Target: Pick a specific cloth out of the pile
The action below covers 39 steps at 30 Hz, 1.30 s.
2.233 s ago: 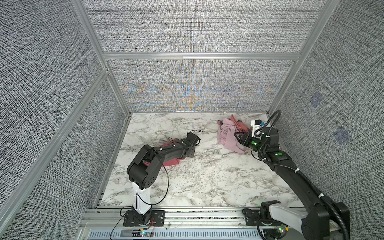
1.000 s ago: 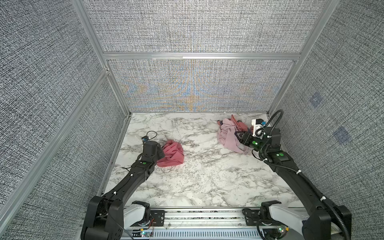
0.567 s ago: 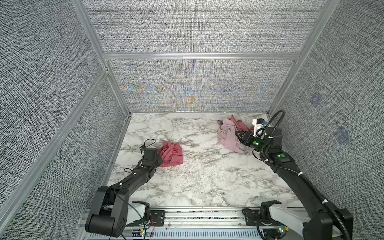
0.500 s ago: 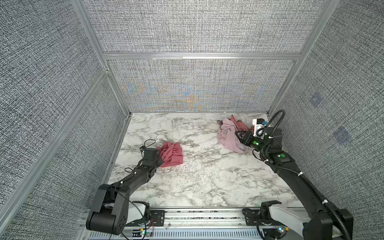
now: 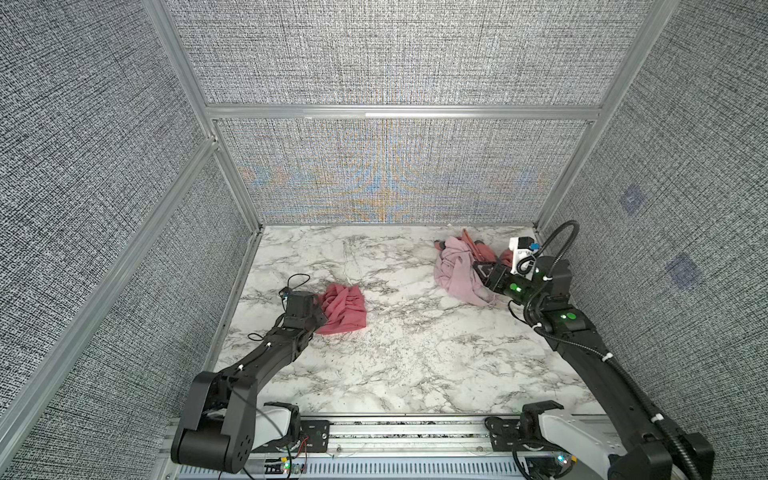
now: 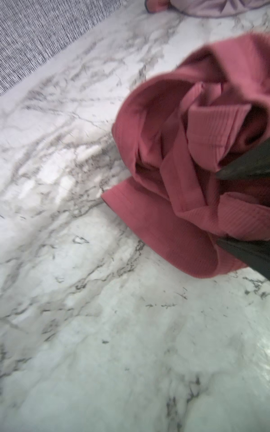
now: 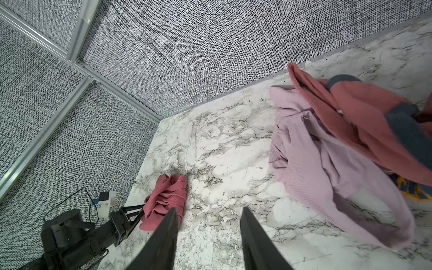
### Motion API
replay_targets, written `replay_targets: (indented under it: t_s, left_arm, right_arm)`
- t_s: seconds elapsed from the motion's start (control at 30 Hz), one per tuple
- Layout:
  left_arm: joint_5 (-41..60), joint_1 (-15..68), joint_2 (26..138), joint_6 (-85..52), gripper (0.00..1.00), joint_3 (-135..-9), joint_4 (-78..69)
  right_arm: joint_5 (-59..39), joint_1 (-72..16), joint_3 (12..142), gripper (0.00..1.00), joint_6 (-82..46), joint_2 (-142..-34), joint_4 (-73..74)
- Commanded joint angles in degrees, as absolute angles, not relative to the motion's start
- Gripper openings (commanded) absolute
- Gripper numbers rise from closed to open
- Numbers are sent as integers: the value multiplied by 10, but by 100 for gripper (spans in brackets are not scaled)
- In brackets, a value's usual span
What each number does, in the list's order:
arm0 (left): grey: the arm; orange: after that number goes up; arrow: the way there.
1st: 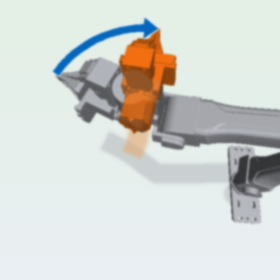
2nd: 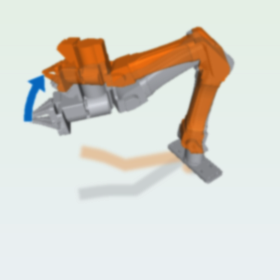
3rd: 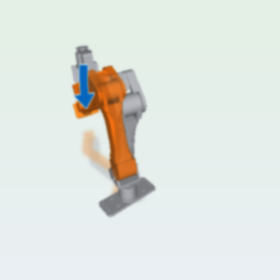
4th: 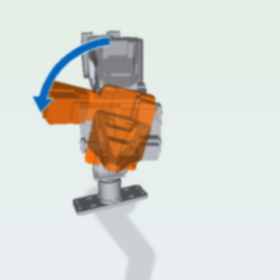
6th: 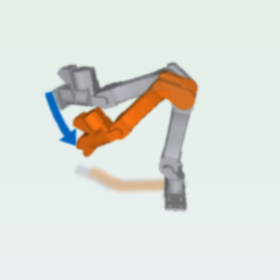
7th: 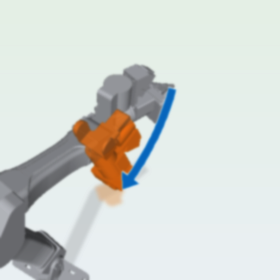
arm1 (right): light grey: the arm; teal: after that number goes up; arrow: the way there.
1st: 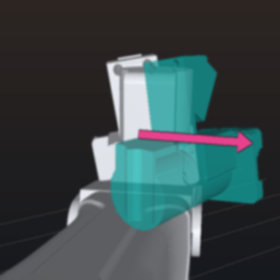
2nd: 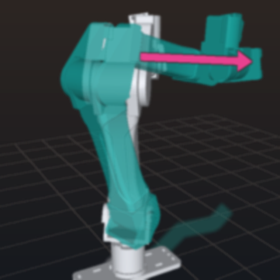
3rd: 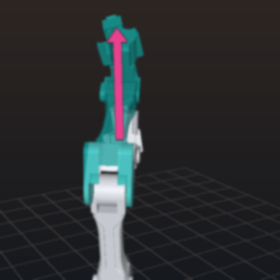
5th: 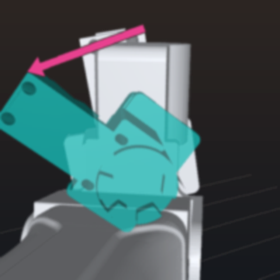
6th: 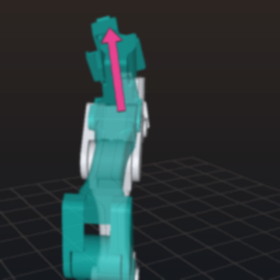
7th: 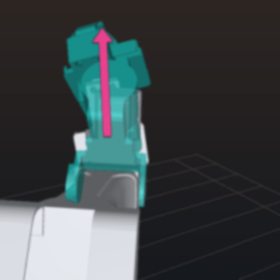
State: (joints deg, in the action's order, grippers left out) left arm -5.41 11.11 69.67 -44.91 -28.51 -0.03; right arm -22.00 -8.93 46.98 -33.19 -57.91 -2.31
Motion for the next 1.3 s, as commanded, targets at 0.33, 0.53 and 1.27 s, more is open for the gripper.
replay_targets:
  t_s: [0.33,0.53,1.27]
  left_arm:
    - [-65,220,597,-308,42,-351,89]
    - [-33,268,692,-295,37,-362,59]
    - [-36,118,942,-336,32,-463,-52]
  right_arm:
    - [-213,-93,429,46,-338,-536,-28]
    - [-195,-106,393,46,-348,-524,-16]
    - [-189,-115,483,46,-321,-633,-33]
